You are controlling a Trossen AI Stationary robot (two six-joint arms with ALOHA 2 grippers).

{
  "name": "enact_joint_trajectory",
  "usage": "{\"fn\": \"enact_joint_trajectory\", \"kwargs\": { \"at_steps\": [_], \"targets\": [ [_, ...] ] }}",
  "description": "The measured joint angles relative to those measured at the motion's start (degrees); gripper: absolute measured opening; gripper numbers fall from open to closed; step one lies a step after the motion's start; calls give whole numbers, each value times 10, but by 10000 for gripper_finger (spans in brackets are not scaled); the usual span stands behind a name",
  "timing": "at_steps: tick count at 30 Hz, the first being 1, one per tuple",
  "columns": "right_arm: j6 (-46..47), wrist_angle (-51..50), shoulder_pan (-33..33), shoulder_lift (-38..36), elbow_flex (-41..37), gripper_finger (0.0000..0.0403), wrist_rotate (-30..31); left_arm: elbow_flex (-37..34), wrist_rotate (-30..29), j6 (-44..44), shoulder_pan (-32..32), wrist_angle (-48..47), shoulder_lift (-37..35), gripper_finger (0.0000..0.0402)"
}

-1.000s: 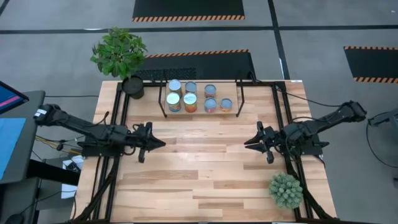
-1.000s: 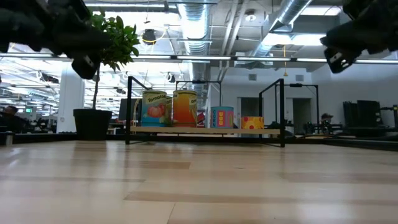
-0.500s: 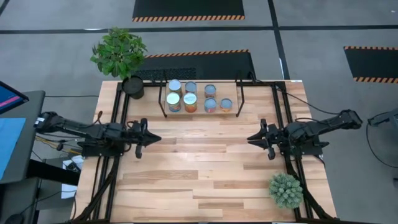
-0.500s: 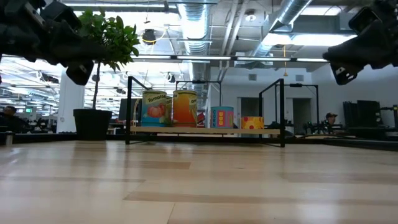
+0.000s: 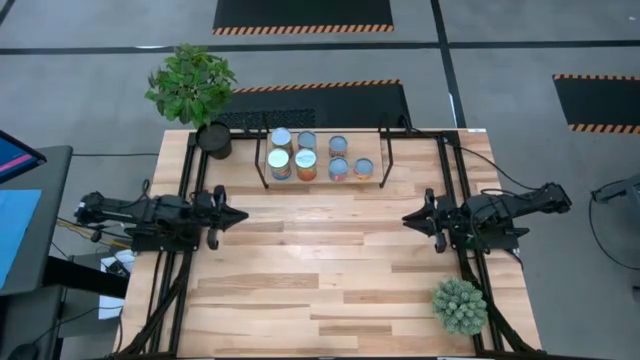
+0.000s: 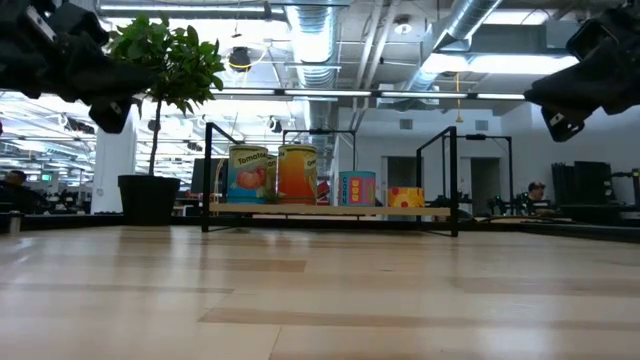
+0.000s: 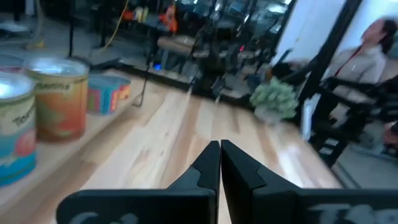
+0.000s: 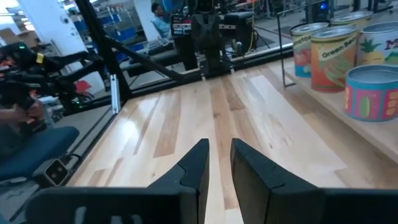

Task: Pick and place cans onto a shelf
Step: Return to Home Position

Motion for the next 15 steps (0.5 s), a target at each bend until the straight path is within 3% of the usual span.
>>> {"fn": "enact_joint_trajectory", "kwargs": {
  "at_steps": [9,15],
  "targets": [
    [-29,-6,-1,0,0,92,58,5,-17,-1,0,-21,6,0],
    [-13,-7,-1,1,0,92,58,5,56,6,0,-28,3,0]
  ]
}}
